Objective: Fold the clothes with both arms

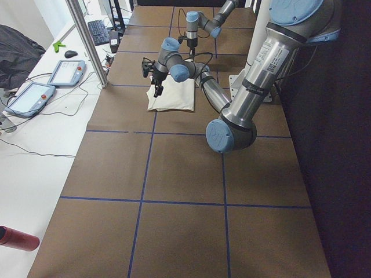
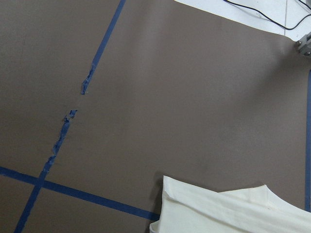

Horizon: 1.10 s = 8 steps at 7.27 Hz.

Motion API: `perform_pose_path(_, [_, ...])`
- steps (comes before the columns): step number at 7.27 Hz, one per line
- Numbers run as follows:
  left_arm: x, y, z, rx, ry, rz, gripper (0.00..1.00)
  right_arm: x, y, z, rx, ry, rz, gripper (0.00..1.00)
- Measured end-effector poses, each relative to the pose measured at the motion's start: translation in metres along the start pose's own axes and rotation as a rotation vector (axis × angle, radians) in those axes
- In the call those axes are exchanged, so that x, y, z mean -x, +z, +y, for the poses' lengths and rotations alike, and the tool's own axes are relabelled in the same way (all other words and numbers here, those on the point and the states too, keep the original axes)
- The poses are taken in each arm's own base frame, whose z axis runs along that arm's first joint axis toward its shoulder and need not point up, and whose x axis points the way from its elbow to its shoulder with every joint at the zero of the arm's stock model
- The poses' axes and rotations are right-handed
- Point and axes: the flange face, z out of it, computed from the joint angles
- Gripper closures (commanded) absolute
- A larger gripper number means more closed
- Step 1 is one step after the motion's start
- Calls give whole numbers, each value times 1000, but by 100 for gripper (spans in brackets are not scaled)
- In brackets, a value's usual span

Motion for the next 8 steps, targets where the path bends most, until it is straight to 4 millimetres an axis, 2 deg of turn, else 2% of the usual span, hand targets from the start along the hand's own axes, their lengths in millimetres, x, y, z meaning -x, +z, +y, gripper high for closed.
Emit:
perform_pose_path(1, [-2, -1, 4, 4, 3, 5, 0, -20, -8, 37, 42, -1, 14, 100])
perform_pose_path(2, [-5, -1, 10, 11, 9, 10, 0, -28, -11, 77, 99, 18, 27, 100])
perform_pose_path(3, [-8, -2, 15, 16, 14, 16, 0, -27, -9, 114, 157, 37, 36, 1])
perform_pose_path(4, [-10, -4, 20, 21, 19, 24, 0, -22, -9, 140, 199, 47, 38, 0])
perform_pose_path(5, [-13, -7, 26, 28, 25, 33, 0, -17, -14, 152, 217, 48, 30, 0])
perform_pose_path(6, [-17, -7, 41, 52, 27, 40, 0, -11, -27, 148, 200, 56, 5, 0])
perform_pose_path(7, [-23, -1, 70, 111, 3, 43, 0, -5, -47, 126, 145, 80, -36, 0])
perform_pose_path(8, [-32, 9, 114, 192, -52, 38, 3, 3, -73, 93, 66, 111, -88, 0])
